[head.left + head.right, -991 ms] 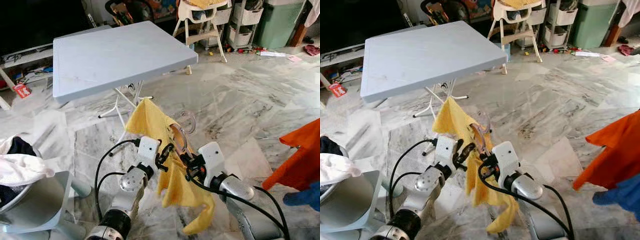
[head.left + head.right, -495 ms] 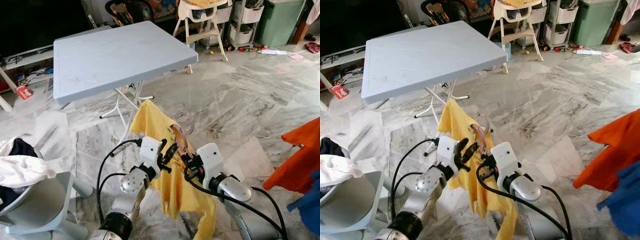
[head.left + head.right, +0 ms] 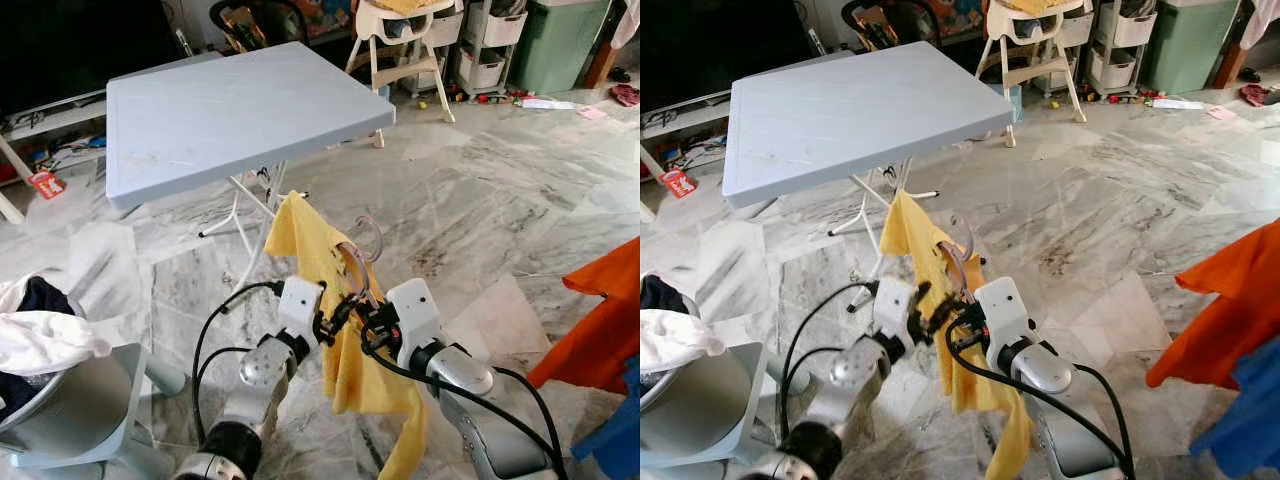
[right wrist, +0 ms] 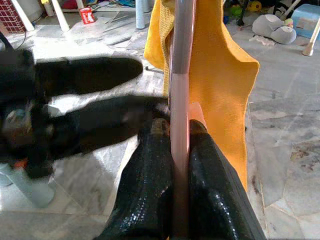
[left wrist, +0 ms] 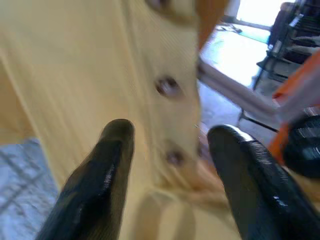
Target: Hang hanger
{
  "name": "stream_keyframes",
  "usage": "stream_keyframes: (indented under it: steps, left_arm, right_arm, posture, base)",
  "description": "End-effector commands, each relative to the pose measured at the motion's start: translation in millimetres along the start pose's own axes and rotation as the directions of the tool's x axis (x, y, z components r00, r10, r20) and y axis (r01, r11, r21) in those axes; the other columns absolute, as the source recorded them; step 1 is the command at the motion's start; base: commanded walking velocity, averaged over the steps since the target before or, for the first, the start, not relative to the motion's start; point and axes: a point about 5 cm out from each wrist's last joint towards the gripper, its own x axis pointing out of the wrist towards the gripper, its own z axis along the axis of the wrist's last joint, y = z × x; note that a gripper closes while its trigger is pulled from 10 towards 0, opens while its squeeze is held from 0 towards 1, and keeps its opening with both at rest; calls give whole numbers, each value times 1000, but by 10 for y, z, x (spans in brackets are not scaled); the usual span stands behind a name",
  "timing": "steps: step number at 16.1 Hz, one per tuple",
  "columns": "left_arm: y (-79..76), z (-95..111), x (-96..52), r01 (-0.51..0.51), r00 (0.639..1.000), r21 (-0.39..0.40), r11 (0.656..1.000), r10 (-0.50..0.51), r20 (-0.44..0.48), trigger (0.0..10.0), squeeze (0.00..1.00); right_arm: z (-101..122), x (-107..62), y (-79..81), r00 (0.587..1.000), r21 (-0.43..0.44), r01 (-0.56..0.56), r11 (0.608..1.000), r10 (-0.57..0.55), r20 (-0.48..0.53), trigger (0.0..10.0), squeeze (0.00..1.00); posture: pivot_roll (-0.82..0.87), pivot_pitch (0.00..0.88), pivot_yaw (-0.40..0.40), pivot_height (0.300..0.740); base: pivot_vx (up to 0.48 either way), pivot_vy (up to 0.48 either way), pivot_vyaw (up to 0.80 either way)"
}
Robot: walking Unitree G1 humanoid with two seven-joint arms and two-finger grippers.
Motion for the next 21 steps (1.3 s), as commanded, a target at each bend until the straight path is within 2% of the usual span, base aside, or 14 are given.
stream_keyframes:
  steps: [1, 3, 4, 5, 10, 12, 16, 21]
  left_arm:
    - [80, 43, 10, -41, 999, 18, 999, 40, 16, 10000, 1000]
    - [76, 80, 61, -54, 998, 38, 998, 53, 13, 10000, 1000]
    - [69, 74, 70, -52, 999, 44, 998, 52, 7, 10000, 239]
    - [62, 71, 77, -47, 999, 44, 998, 47, 4, 10000, 0]
    - [86, 51, 103, -55, 998, 42, 998, 56, -19, 10000, 0]
    - [146, 69, 105, -81, 997, 37, 996, 81, -16, 0, 0]
    - [210, 153, 130, -97, 995, 39, 995, 97, 16, 0, 0]
    - [344, 186, 95, -158, 987, 49, 986, 157, 33, 0, 0]
  right_arm:
    - [181, 18, 76, 997, -14, -38, 999, 39, 71, 10000, 0]
    - [171, 13, 104, 997, -11, -42, 999, 43, 68, 10000, 0]
    - [183, 10, 125, 996, -9, -51, 999, 51, 72, 10000, 0]
    - [197, 9, 146, 995, -7, -60, 998, 61, 75, 10000, 0]
    - [241, -16, 149, 994, -6, -71, 997, 71, 85, 10000, 0]
    - [243, -27, 148, 994, -7, -69, 998, 69, 81, 10000, 0]
    - [179, -37, 134, 997, -35, -53, 998, 55, 57, 10000, 0]
    - [141, 0, 149, 998, -72, -54, 996, 57, 41, 10000, 0]
  posture:
    - [-190, 8, 123, 740]
    - [-196, 7, 128, 740]
    - [-201, 7, 130, 740]
    - [-204, 6, 131, 740]
    - [-227, 0, 143, 740]
    - [-235, 0, 148, 740]
    - [-229, 0, 150, 740]
    - [-210, 0, 147, 740]
  base:
    - [0, 0, 0]
    - [0, 0, 0]
    - [0, 0, 0]
    - [0, 0, 0]
    - [0, 0, 0]
    - [0, 0, 0]
    - [0, 0, 0]
    - [0, 0, 0]
